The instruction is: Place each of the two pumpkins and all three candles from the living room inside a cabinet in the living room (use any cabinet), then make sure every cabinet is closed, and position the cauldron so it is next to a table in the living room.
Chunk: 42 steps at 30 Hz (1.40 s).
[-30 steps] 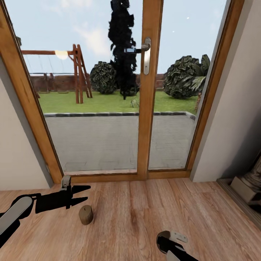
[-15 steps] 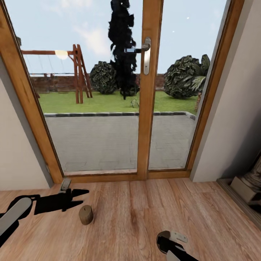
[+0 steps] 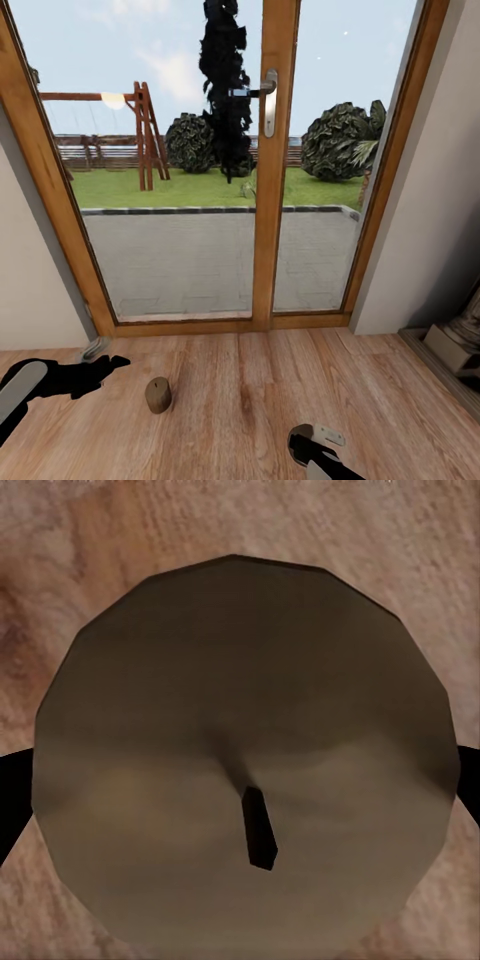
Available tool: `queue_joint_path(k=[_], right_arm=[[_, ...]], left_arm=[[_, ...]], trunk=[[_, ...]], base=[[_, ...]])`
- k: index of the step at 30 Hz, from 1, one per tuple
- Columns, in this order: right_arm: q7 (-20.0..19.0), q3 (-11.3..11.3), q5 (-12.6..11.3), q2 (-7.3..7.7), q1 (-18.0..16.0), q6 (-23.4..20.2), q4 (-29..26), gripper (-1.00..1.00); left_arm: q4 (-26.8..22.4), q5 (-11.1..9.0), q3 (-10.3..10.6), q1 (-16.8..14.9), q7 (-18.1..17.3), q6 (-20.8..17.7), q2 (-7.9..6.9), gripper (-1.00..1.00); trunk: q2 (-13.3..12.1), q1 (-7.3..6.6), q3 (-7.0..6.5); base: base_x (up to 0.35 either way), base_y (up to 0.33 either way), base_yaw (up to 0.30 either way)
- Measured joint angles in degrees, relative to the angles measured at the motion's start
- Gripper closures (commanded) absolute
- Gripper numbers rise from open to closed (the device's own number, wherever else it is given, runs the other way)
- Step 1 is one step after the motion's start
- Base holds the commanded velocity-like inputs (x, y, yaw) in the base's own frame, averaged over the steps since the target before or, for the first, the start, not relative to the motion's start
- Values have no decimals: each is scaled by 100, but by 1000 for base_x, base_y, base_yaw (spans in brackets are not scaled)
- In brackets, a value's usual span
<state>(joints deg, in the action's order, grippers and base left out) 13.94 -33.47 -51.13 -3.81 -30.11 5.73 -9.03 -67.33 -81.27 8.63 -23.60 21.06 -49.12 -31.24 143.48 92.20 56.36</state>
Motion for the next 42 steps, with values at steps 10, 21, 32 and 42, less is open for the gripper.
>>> queue_joint_path(k=[10,21,32,42], right_arm=[[-2,-11,-9,12,0,-25,0,100],[-5,-18,18,28,-2,-10,-9,100],[-18,6,-81,163,23,-1084,-2700,100],[-37,1185,-158,611,26,-3595,-5655,100]], left_arm=[[-21,13,-13,0,577,125,201,-100],[-27,13,-22,0,570,126,202,-100],[-20,14,-19,-1,573,126,203,-100],[-20,13,-8,0,539,127,203,-100]], trunk=[[0,0,0],[0,0,0],[0,-1,-1],[0,-1,-1]], base=[[0,0,0],[0,0,0],[0,0,0],[0,0,0]])
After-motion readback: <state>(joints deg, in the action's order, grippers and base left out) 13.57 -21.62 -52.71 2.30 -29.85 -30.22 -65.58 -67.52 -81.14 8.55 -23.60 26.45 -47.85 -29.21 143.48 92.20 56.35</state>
